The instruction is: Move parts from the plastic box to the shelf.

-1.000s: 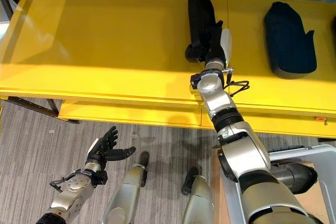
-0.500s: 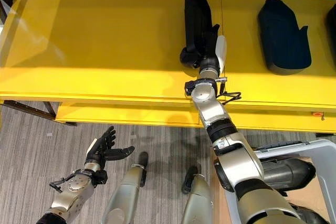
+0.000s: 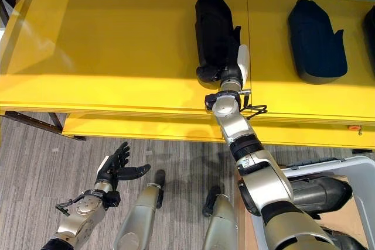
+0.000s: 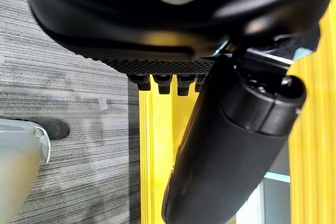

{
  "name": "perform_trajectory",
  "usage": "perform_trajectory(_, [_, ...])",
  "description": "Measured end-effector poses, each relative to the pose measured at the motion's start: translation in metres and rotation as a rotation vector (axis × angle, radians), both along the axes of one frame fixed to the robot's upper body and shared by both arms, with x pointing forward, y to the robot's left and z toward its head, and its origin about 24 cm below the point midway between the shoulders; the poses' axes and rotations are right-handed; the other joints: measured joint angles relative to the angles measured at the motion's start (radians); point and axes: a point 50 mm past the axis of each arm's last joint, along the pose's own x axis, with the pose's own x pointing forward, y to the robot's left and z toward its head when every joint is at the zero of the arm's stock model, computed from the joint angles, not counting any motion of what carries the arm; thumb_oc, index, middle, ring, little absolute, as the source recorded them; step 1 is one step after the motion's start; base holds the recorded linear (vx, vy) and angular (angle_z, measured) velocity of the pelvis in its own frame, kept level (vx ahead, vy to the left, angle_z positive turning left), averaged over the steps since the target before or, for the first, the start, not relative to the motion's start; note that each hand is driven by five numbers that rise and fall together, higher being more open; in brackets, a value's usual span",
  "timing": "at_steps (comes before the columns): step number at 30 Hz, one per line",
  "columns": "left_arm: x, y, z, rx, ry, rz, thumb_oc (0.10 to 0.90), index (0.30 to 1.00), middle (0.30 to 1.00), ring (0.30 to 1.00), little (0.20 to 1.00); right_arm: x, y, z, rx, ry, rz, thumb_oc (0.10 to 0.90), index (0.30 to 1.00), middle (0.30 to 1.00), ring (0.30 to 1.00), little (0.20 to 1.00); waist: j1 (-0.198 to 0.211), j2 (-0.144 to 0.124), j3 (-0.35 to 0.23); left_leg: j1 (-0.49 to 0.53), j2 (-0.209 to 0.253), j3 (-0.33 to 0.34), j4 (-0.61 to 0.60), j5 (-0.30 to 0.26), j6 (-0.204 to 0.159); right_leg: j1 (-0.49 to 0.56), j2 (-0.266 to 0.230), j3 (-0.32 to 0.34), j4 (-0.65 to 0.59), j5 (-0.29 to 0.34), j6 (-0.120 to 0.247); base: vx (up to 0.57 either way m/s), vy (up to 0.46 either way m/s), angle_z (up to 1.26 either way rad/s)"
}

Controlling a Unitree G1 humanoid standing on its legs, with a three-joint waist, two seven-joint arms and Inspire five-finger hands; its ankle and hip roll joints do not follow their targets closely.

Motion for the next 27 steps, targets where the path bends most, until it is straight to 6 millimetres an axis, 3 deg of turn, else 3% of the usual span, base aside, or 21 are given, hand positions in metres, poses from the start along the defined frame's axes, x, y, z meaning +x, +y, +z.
perform_trajectory(14, [-0.001,0.0,-0.001,0.0,0.004,0.003,0.9,1.0,1.0,1.0,1.0,-0.01,0.007,0.0,0.01,-0.044,0.053,0.9,1.0,1.0,1.0,1.0,-0.005,-0.005,0.002,-0.011,0.001,0.0,0.007,-0.003,-0.001,-0.011,0.001,0.001,0.004,0.0,0.001,0.0,0.0,0.0])
perform_trajectory(27, [-0.004,0.002,-0.003,0.006,0.013,0.021,0.9,1.0,1.0,1.0,1.0,-0.031,0.017,0.0,-0.05,-0.117,0.121,0.9,1.0,1.0,1.0,1.0,-0.023,-0.03,0.016,-0.026,0.002,-0.001,0.022,-0.008,-0.002,-0.02,0.004,0.001,0.011,-0.002,0.001,0.0,0.0,0.0])
